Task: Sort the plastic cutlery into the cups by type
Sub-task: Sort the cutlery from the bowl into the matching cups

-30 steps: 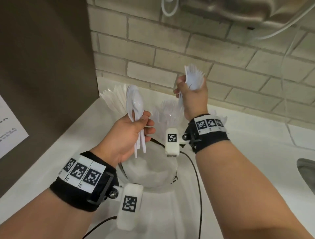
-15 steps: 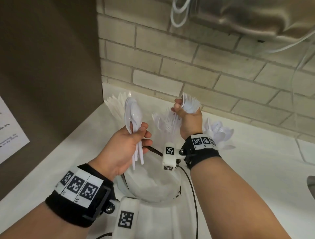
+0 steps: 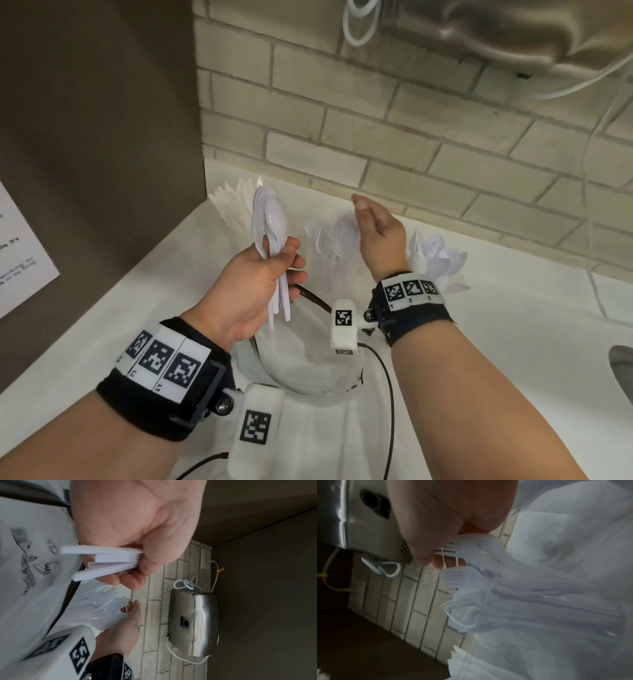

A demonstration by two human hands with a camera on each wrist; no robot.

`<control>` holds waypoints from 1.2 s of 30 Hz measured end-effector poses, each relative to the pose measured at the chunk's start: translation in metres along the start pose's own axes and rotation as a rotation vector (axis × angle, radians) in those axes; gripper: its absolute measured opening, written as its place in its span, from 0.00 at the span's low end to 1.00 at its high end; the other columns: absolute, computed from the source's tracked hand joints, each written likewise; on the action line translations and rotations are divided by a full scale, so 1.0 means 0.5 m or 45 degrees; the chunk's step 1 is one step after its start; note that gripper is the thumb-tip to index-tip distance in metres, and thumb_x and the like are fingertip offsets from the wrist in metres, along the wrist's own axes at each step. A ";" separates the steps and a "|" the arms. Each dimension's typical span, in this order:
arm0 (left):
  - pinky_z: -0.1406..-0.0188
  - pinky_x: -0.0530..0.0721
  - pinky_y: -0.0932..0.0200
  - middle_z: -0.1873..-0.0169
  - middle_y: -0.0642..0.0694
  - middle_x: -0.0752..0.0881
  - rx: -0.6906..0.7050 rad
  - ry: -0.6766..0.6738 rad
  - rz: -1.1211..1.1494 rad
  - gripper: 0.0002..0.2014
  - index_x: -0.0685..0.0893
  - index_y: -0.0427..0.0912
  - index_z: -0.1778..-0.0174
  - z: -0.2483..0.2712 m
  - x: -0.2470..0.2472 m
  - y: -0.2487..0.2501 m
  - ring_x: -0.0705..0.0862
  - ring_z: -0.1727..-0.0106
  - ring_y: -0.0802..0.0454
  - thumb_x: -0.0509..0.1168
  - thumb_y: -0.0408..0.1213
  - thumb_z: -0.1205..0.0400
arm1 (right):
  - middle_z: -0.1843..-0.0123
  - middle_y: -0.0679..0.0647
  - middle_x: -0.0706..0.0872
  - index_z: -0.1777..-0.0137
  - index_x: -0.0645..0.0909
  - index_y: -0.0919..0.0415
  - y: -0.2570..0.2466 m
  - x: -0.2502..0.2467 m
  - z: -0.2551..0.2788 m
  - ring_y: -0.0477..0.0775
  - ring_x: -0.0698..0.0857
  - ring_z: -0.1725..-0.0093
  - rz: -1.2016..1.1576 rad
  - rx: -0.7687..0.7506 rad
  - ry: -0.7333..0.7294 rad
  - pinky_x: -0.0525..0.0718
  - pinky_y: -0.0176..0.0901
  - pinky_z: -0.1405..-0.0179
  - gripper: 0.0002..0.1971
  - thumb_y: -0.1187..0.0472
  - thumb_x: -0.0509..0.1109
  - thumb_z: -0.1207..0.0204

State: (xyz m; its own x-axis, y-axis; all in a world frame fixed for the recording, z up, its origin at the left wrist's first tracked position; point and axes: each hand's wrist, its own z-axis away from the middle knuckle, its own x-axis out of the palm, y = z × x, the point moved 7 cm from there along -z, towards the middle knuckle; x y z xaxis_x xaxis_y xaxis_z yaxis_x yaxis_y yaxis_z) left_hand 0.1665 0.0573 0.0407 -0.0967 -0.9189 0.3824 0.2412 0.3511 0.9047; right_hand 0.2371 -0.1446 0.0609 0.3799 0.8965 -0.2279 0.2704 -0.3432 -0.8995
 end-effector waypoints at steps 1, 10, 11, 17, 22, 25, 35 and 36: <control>0.64 0.83 0.57 0.66 0.49 0.85 -0.005 -0.001 -0.001 0.05 0.84 0.44 0.51 -0.001 0.001 -0.001 0.85 0.67 0.54 0.62 0.34 0.16 | 0.35 0.52 0.86 0.35 0.83 0.59 0.003 0.012 0.004 0.44 0.82 0.34 0.124 0.009 -0.110 0.73 0.25 0.36 0.16 0.54 0.62 0.15; 0.63 0.83 0.58 0.66 0.48 0.84 -0.045 -0.095 -0.012 0.06 0.84 0.42 0.48 -0.004 0.024 -0.012 0.85 0.66 0.54 0.61 0.34 0.15 | 0.20 0.50 0.72 0.24 0.73 0.56 0.009 0.031 0.018 0.47 0.63 0.18 0.542 -0.001 -0.447 0.54 0.30 0.23 0.20 0.52 0.53 0.12; 0.60 0.83 0.57 0.66 0.48 0.84 -0.055 -0.121 -0.019 0.07 0.84 0.42 0.48 -0.003 0.029 -0.015 0.86 0.65 0.52 0.61 0.35 0.15 | 0.19 0.50 0.69 0.23 0.72 0.55 0.005 0.032 0.024 0.48 0.61 0.17 0.601 -0.018 -0.458 0.52 0.32 0.22 0.21 0.52 0.53 0.12; 0.59 0.87 0.49 0.72 0.48 0.77 -0.095 -0.228 -0.221 0.08 0.81 0.42 0.53 0.006 0.050 -0.031 0.83 0.70 0.52 0.62 0.43 0.15 | 0.32 0.47 0.84 0.32 0.81 0.52 -0.134 -0.015 0.071 0.42 0.80 0.33 0.045 0.037 -0.168 0.73 0.36 0.29 0.18 0.47 0.60 0.16; 0.69 0.78 0.58 0.72 0.50 0.76 0.039 -0.376 -0.531 0.11 0.80 0.39 0.52 0.012 0.072 -0.038 0.74 0.73 0.55 0.60 0.44 0.15 | 0.41 0.49 0.86 0.29 0.74 0.42 -0.162 0.012 0.146 0.47 0.88 0.47 -0.002 0.198 -0.485 0.86 0.36 0.51 0.28 0.57 0.77 0.28; 0.58 0.85 0.58 0.70 0.51 0.80 -0.037 -0.492 -0.472 0.12 0.83 0.41 0.51 0.030 0.086 -0.046 0.81 0.69 0.57 0.59 0.45 0.17 | 0.43 0.55 0.86 0.32 0.77 0.49 -0.160 -0.009 0.159 0.53 0.86 0.52 -0.106 0.195 -0.468 0.84 0.38 0.56 0.24 0.73 0.68 0.22; 0.61 0.85 0.54 0.69 0.46 0.80 -0.404 -0.882 -0.216 0.14 0.83 0.38 0.52 0.059 0.102 -0.082 0.81 0.68 0.52 0.71 0.46 0.25 | 0.48 0.67 0.81 0.28 0.75 0.60 -0.152 -0.001 0.206 0.68 0.79 0.53 -0.692 0.431 -0.714 0.74 0.55 0.62 0.31 0.79 0.62 0.33; 0.62 0.84 0.56 0.69 0.47 0.79 -0.419 -0.922 -0.264 0.13 0.84 0.40 0.56 0.062 0.104 -0.084 0.79 0.69 0.53 0.73 0.46 0.26 | 0.45 0.67 0.80 0.29 0.75 0.57 -0.150 0.003 0.210 0.70 0.78 0.48 -0.670 0.429 -0.725 0.75 0.60 0.57 0.30 0.77 0.64 0.32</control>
State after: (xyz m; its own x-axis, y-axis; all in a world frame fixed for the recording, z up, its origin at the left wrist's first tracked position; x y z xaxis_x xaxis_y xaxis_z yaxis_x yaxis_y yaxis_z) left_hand 0.1214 0.0004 0.0286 -0.7423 -0.5764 0.3417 0.4100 0.0126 0.9120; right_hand 0.1246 -0.0883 0.0888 -0.2496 0.9515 0.1799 -0.0255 0.1793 -0.9835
